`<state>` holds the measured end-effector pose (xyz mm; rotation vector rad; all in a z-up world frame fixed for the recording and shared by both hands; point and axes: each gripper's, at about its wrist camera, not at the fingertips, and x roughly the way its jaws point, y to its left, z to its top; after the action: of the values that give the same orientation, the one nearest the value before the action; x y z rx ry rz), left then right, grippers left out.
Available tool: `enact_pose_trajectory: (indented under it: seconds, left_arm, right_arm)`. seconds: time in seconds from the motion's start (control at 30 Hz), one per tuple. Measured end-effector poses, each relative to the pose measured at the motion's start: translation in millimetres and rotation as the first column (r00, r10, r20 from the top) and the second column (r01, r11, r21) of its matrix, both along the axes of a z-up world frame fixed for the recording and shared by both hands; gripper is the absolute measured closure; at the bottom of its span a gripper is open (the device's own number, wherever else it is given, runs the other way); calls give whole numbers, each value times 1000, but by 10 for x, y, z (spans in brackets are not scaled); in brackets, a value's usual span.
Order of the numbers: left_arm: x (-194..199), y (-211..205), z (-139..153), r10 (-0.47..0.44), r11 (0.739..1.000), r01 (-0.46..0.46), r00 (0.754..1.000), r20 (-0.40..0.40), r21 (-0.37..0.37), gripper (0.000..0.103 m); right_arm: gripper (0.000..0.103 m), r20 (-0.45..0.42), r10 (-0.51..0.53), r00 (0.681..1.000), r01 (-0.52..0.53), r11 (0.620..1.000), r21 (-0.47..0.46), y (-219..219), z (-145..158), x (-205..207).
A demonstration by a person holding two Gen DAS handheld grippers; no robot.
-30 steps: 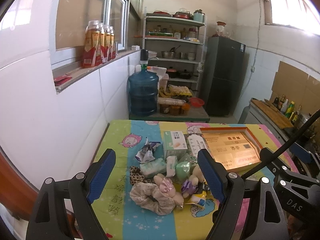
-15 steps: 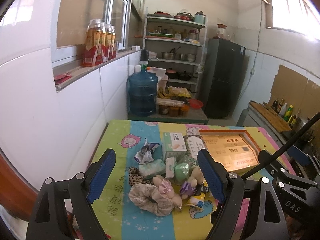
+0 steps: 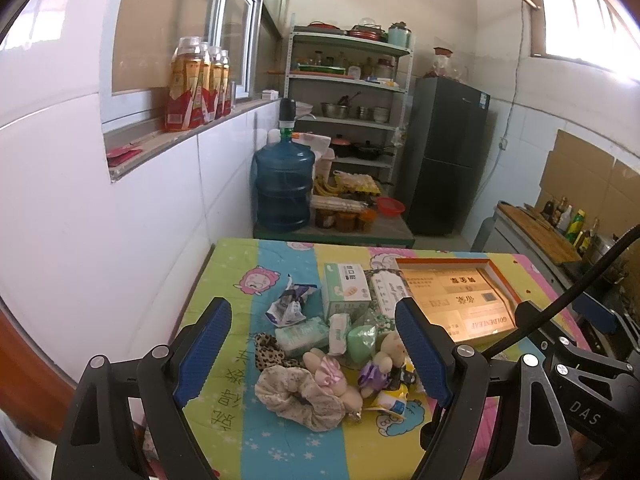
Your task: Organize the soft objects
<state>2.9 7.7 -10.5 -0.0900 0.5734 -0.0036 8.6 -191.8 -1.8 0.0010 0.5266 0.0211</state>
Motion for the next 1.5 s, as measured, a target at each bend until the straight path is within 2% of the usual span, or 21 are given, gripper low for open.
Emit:
enact_pose_trajectory:
  seconds: [1.13,1.27,1.5]
  left_arm:
    - [17,9,-83,-6,1000,6,1000,-22,-3,18]
    - [30,98,-182,-3,1000,3,1000,-21,-9,18]
    - [51,330,-583,-20,995,15,999,-44,-100,18]
  right_arm:
    - [10,-38,15,999,-14,1000,17,-22,-81,19]
    - [10,-38,18,999,-17,1000,12,-44,-129,14]
    - [10,-63,40,997,-38,999,35,-109,-453,-11]
